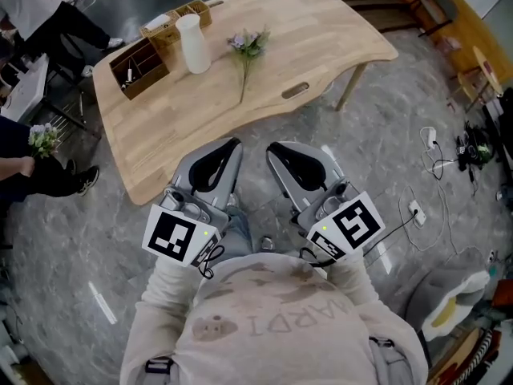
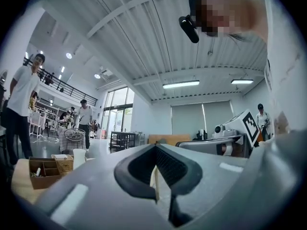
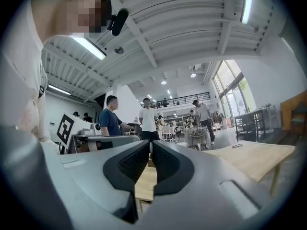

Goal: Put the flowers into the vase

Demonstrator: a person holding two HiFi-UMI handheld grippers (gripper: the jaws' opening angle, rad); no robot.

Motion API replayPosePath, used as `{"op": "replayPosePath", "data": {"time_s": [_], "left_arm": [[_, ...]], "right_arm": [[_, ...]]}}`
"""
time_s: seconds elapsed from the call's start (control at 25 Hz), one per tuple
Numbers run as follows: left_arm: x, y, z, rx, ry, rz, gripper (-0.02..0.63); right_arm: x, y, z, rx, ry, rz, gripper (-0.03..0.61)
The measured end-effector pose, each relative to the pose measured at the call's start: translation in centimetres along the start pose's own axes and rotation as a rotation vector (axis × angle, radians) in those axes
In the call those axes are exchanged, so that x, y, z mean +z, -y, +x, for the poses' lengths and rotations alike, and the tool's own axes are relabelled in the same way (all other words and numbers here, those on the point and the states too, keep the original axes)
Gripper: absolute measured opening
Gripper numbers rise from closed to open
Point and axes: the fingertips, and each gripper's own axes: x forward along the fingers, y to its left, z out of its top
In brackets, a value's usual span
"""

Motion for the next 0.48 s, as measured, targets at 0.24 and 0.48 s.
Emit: {"op": "replayPosePath", "data": {"time_s": [0.24,0.48], "left_arm": [[-0.4,-5.8,3.0,-0.028,-0.009,0.015,0.0],[-0.1,-12.7,5.2,-0.031,-0.007,0.006,0.0]], "right_arm": [[-0.3,3.5,6.4,-0.022,-0.012,0.008,0.049],[-0.1,6.3,13.2,-0.03,-0.025,0.008,0.049]]}}
